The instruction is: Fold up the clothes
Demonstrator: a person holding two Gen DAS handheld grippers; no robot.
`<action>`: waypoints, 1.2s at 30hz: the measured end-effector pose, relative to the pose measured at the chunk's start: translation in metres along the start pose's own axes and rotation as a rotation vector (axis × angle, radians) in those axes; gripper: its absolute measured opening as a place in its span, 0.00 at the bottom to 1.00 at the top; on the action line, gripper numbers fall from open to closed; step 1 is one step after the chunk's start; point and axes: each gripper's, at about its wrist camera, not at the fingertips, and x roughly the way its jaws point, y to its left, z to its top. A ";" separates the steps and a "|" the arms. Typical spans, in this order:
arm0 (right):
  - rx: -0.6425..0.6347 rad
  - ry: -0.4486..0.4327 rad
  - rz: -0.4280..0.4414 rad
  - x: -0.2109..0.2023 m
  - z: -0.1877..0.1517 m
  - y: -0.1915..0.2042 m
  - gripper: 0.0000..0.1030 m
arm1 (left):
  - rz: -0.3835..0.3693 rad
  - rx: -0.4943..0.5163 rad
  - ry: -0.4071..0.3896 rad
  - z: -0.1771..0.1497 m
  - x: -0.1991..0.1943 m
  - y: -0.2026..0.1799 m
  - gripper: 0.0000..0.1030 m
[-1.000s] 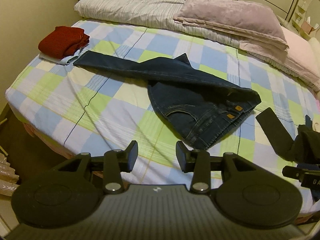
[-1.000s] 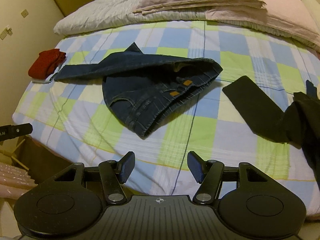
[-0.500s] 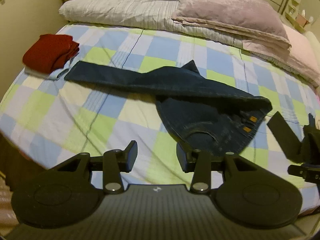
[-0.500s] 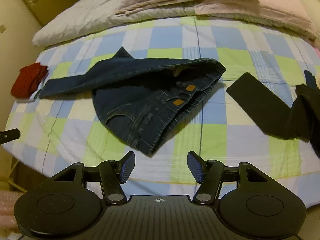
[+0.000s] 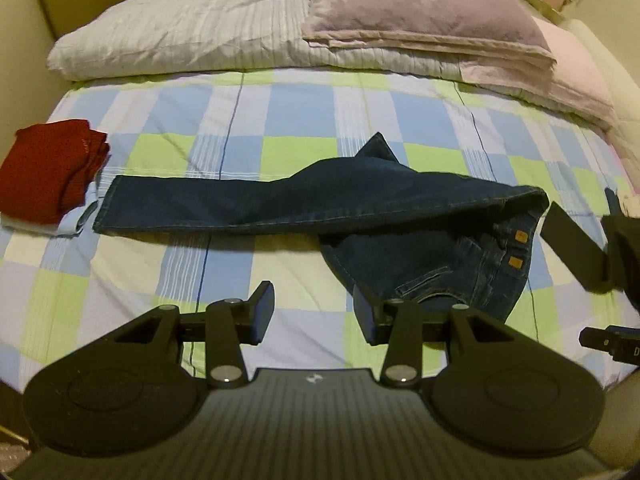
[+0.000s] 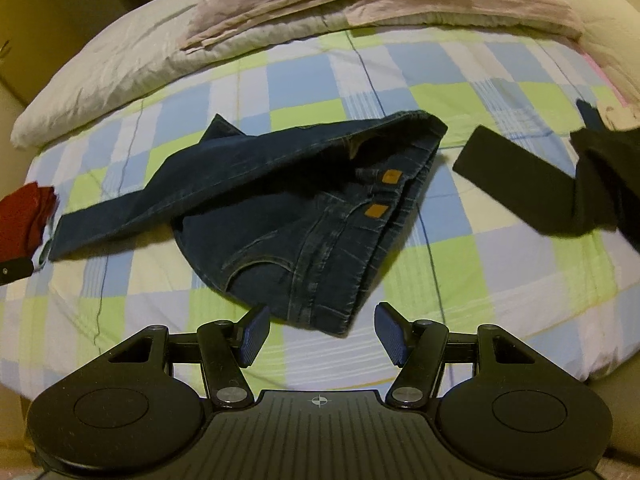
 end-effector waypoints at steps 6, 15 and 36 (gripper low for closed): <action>0.286 -0.011 0.106 0.037 -0.031 -0.034 0.60 | -0.025 0.003 0.056 -0.014 0.028 0.017 0.38; 0.824 0.028 0.326 0.141 -0.093 -0.085 0.60 | -0.046 -0.036 0.133 -0.041 0.083 0.029 0.38; 0.701 -0.429 0.289 0.092 -0.014 -0.167 0.06 | 0.026 -0.284 0.051 -0.044 0.151 0.041 0.38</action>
